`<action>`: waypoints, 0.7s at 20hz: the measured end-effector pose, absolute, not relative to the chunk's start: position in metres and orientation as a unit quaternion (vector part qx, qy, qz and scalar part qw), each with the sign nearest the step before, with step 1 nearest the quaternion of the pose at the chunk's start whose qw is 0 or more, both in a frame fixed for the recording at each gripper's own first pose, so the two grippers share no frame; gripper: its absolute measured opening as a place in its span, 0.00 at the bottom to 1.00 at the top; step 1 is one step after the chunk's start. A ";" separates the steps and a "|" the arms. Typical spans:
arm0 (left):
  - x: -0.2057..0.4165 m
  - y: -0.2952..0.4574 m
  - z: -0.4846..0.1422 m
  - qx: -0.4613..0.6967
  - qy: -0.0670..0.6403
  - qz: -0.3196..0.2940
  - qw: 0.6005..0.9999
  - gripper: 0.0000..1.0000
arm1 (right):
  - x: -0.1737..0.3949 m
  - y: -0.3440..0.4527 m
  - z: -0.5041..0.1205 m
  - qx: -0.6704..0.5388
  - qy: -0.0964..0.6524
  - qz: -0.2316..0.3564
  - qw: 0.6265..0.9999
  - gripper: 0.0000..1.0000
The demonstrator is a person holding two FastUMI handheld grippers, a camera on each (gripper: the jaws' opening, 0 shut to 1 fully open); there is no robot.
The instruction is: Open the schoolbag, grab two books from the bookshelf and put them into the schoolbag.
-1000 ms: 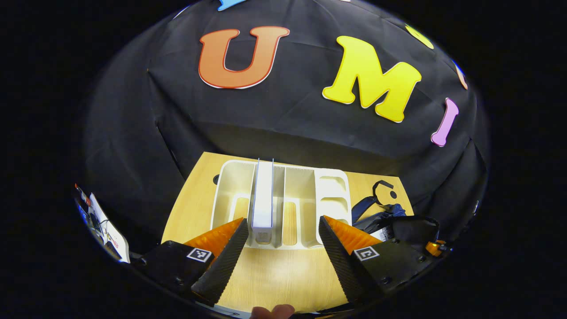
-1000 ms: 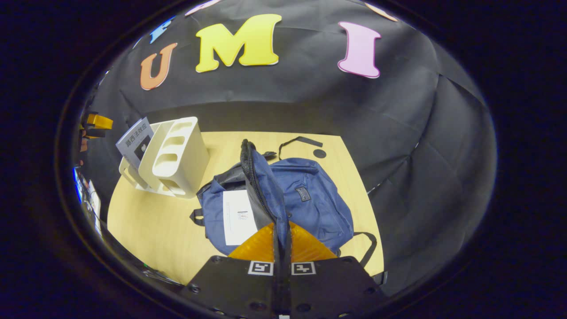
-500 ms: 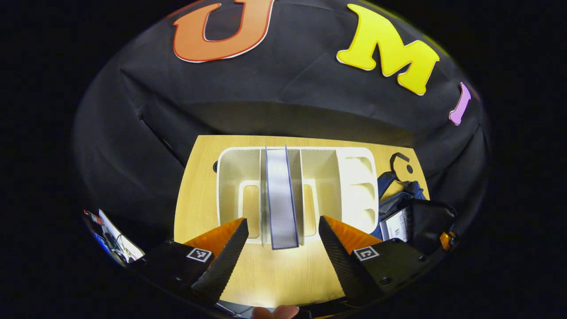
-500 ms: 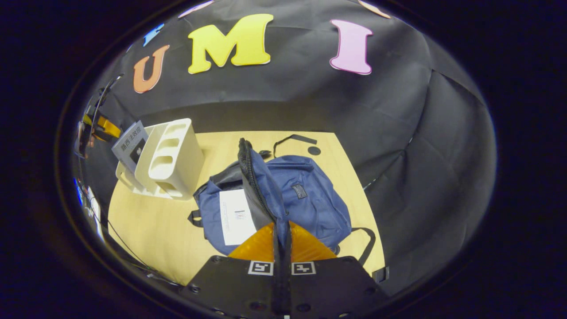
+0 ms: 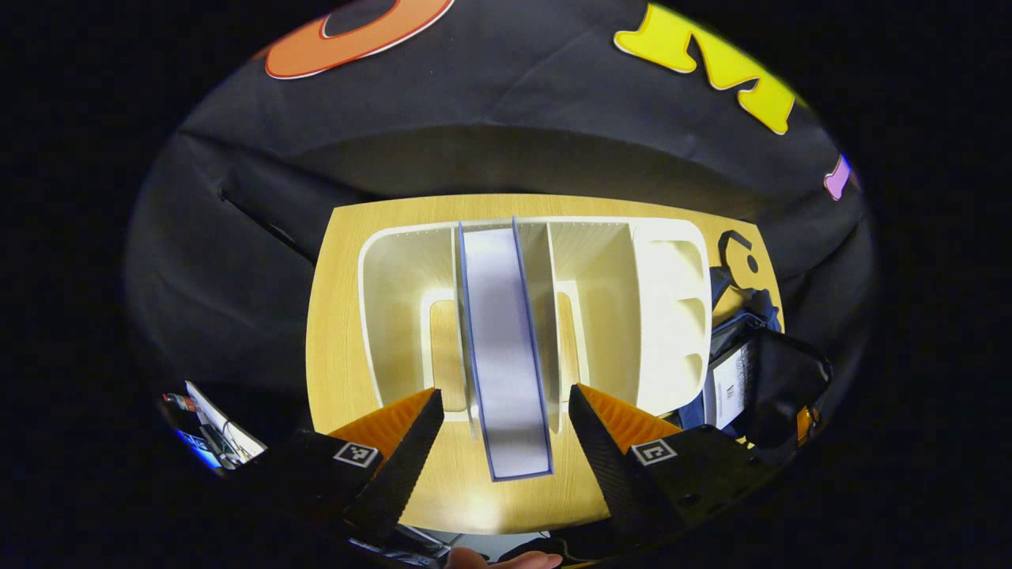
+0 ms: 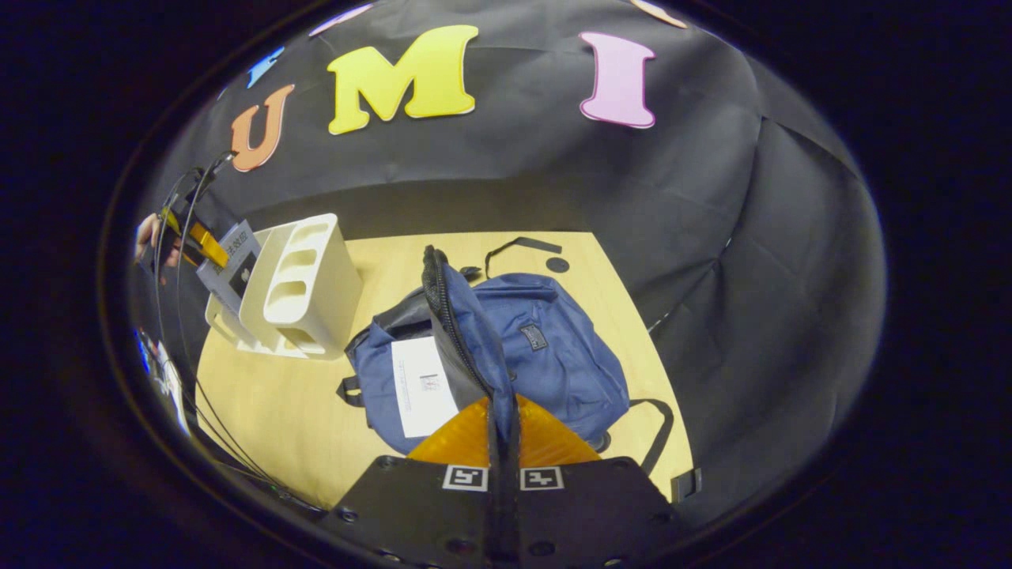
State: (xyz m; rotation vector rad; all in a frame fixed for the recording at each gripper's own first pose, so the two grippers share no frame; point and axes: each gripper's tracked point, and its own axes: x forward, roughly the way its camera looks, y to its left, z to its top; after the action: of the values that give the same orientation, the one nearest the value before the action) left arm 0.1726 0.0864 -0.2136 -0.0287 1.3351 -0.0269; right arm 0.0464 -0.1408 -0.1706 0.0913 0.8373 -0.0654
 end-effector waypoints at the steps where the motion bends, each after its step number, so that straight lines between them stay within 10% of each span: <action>1: 0.172 0.087 -0.216 -0.011 0.627 -0.013 0.779 0.99 | 0.045 -0.140 -0.171 0.047 0.407 -0.032 0.912 0.00; 14: 0.167 0.090 -0.246 -0.024 0.681 0.023 0.732 0.47 | 0.041 -0.142 -0.179 0.058 0.409 -0.026 0.910 0.00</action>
State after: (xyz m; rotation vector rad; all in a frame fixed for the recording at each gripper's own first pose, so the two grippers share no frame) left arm 0.1669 0.0896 -0.2457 -0.0530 1.4983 0.0501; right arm 0.0414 -0.1418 -0.1795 0.1198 0.8430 -0.0541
